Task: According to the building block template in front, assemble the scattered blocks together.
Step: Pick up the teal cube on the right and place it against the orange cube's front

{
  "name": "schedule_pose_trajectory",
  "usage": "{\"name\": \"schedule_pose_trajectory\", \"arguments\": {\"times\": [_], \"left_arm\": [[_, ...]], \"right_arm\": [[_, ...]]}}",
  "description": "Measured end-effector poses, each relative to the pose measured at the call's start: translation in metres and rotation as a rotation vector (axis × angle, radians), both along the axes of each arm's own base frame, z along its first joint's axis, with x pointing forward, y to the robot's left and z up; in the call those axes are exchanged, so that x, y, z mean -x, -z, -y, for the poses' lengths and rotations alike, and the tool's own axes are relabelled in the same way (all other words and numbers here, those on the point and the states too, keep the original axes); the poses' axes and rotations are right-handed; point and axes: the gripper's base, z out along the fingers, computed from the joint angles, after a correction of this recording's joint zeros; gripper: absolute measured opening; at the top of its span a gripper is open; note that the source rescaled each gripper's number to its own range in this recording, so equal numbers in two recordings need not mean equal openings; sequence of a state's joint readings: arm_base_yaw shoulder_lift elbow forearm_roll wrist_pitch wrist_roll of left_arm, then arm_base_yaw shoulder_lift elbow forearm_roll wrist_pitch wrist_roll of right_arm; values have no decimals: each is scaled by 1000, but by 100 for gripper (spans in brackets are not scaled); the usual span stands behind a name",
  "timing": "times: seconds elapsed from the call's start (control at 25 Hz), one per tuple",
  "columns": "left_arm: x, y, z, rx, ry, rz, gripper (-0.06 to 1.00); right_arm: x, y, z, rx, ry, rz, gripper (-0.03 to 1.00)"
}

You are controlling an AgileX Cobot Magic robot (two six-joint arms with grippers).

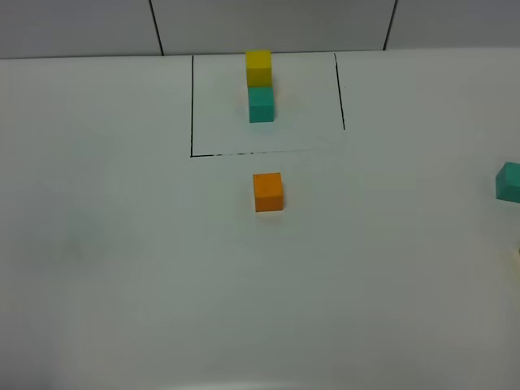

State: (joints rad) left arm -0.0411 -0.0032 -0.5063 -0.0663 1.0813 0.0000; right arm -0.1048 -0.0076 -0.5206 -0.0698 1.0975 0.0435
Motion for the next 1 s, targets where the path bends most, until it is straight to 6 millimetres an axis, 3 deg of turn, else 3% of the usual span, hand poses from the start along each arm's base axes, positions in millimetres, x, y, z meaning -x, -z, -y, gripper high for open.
{"name": "schedule_pose_trajectory", "arguments": {"times": [1.0], "left_arm": [[0,0,0,0,-1,0,76]], "right_arm": [[0,0,0,0,0,0,77]]}}
